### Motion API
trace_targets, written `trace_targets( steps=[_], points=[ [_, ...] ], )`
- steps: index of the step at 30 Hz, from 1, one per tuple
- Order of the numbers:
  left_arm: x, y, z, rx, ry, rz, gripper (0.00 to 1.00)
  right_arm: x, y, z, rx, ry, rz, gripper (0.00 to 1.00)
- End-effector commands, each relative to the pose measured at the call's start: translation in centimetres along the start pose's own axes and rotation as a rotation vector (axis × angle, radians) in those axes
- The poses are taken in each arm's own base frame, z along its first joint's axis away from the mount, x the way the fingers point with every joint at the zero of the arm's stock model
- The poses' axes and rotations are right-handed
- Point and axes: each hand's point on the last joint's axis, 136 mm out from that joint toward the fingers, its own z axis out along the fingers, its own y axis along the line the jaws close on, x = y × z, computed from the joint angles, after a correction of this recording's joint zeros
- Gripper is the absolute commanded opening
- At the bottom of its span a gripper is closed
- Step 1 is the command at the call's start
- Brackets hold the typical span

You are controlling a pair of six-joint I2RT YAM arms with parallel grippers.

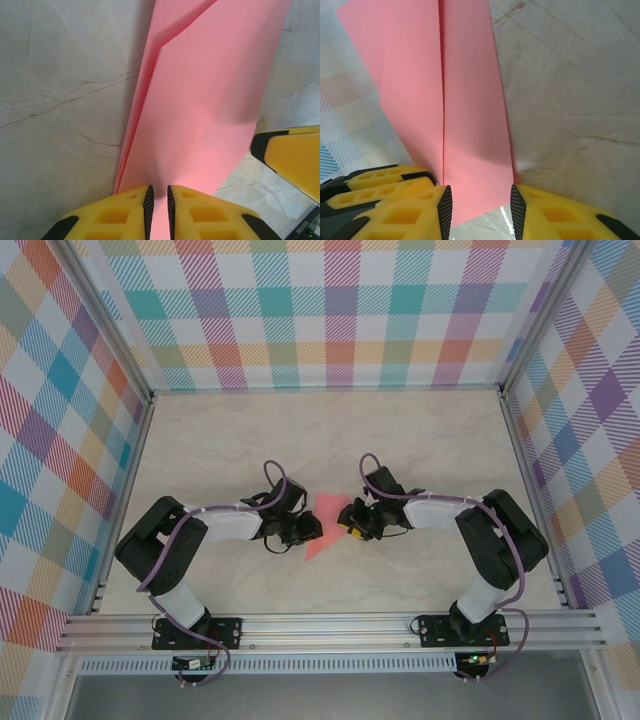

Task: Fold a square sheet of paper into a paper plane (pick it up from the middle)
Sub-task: Fourth fold the wing at the center of the table, then turn over the paper at the center of the table.

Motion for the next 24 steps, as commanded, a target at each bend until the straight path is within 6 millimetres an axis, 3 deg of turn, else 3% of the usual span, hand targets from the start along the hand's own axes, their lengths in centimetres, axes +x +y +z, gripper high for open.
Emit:
trace_targets(
  steps=[1, 5, 10, 16, 24],
  points=[
    [1.2, 2.4, 0.3, -0.076, 0.039, -0.038, 0.19, 0.6, -0.9, -0.1, 0.028, 0.007, 0.026, 0.38],
    [1.3, 2.5, 0.3, -0.078, 0.038, -0.037, 0.19, 0.7, -1.3, -0.3, 0.036, -0.001, 0.02, 0.39],
    [1.4, 2.6, 0.4, -0.075, 0.042, -0.04, 0.19, 0.8, 0.1, 0.7, -0.034, 0.031, 0.009, 0.38],
    [1.4, 2.5, 0.3, -0.071, 0.04, -0.041, 0.19, 0.0, 2.2, 0.4, -0.093, 0.008, -0.02, 0.37],
    [0.9, 1.2, -0.2, -0.022, 0.018, -0.053, 0.2, -1.0, 3.2, 1.3, -0.105, 0.002, -0.023, 0.38]
  ],
)
